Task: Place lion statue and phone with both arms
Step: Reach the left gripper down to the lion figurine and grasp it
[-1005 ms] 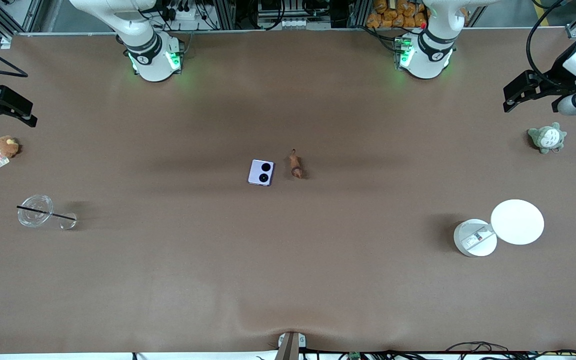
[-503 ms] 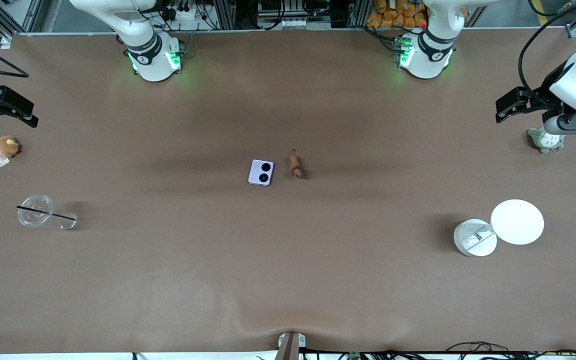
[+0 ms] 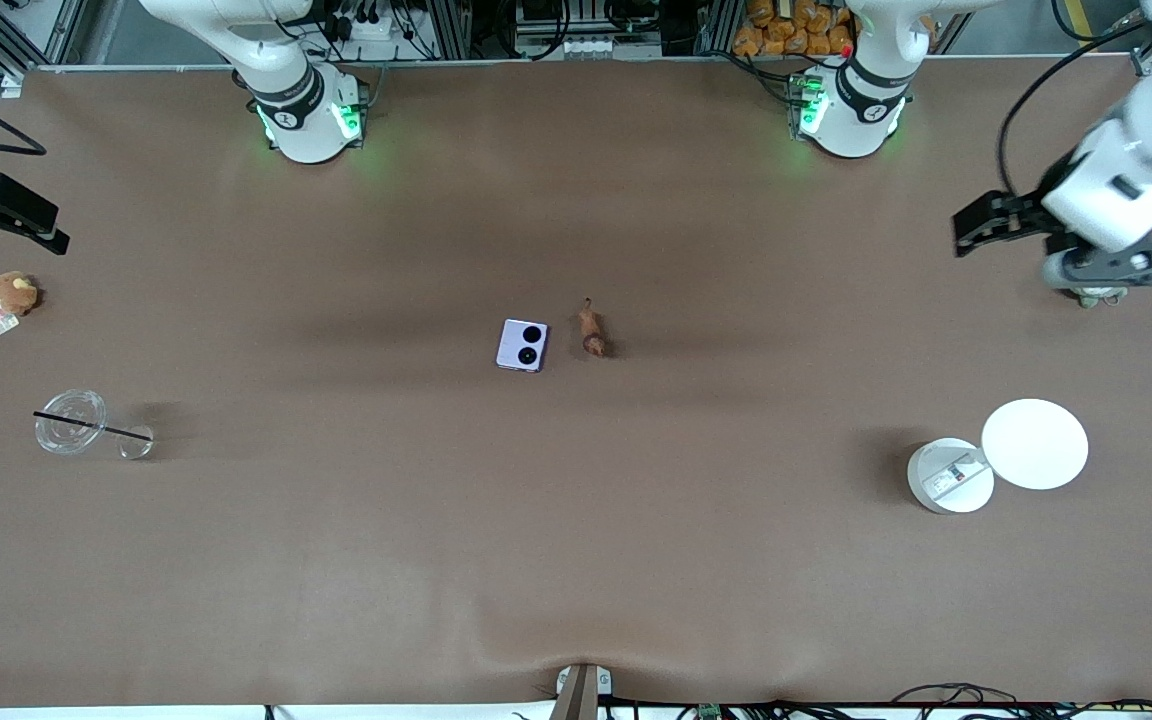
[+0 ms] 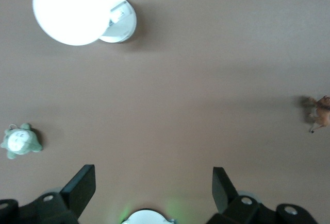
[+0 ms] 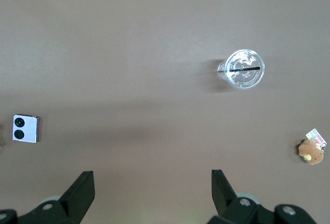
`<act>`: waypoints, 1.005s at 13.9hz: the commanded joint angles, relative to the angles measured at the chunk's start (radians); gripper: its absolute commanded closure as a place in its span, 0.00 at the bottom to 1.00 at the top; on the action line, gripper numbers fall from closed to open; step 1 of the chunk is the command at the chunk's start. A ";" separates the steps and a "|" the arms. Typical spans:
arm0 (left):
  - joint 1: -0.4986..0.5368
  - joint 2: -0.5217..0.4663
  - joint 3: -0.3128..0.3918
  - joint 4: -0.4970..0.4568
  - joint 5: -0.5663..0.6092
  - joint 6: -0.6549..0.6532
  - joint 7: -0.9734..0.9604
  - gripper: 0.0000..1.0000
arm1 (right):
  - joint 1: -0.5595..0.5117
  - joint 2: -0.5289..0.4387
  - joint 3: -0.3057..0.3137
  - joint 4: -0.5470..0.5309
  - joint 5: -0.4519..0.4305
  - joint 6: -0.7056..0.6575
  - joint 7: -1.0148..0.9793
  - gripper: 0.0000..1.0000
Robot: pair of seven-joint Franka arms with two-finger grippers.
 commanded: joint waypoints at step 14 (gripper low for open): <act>-0.411 0.508 -0.169 0.036 0.161 0.487 -0.851 0.00 | -0.016 0.009 0.006 0.017 0.021 -0.025 -0.016 0.00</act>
